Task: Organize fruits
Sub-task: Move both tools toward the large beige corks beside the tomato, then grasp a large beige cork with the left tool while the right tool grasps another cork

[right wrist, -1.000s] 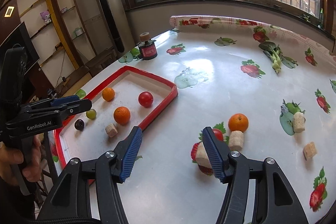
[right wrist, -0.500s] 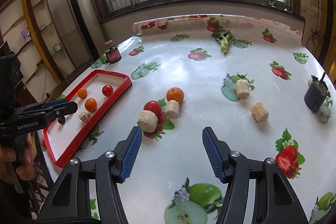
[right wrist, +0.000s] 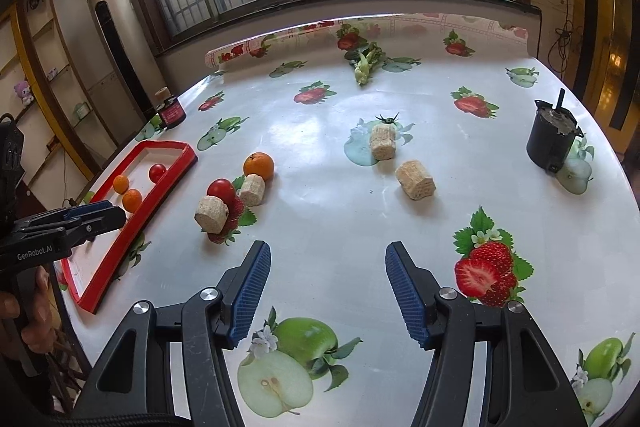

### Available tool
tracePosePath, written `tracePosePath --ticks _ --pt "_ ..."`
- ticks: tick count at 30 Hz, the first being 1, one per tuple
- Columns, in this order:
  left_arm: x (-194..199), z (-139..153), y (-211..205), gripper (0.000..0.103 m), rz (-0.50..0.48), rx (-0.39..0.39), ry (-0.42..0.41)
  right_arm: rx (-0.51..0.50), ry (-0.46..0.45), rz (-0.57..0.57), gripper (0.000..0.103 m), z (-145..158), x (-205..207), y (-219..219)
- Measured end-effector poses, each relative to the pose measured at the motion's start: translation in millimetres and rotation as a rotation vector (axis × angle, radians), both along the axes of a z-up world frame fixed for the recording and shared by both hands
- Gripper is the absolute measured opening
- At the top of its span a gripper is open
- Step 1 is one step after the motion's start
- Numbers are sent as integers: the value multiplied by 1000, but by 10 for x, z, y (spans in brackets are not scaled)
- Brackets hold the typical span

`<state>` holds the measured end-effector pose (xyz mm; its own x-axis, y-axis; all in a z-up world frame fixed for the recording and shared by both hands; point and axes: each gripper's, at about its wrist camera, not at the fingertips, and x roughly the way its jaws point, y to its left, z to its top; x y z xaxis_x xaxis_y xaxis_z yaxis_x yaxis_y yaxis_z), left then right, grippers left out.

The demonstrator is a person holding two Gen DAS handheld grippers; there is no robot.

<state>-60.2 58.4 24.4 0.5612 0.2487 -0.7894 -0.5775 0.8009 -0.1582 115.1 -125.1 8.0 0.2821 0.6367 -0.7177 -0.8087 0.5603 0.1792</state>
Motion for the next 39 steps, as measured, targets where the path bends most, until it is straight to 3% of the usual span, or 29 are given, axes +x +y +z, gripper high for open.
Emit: tracePosePath --ticks 13,23,28,30,32,34,39 --pt "334 -318 27 56 -20 -82 35 -45 -14 -42 62 -161 456 61" --pt "627 -633 189 56 -10 -153 66 -93 -30 -64 62 -344 903 371" --pt "740 -687 203 56 -11 -133 60 -154 -59 -64 61 -496 1002 557" --pt "768 -692 214 55 -13 -121 58 -170 -63 -63 55 -551 1020 602" --pt "779 -693 237 35 -19 -124 52 -166 -63 -60 42 -577 1023 612" --pt "761 -692 253 35 -23 -137 41 -170 -72 -60 35 -566 999 610" --pt "667 -677 223 35 -31 -131 45 -138 -48 -55 35 -493 901 527"
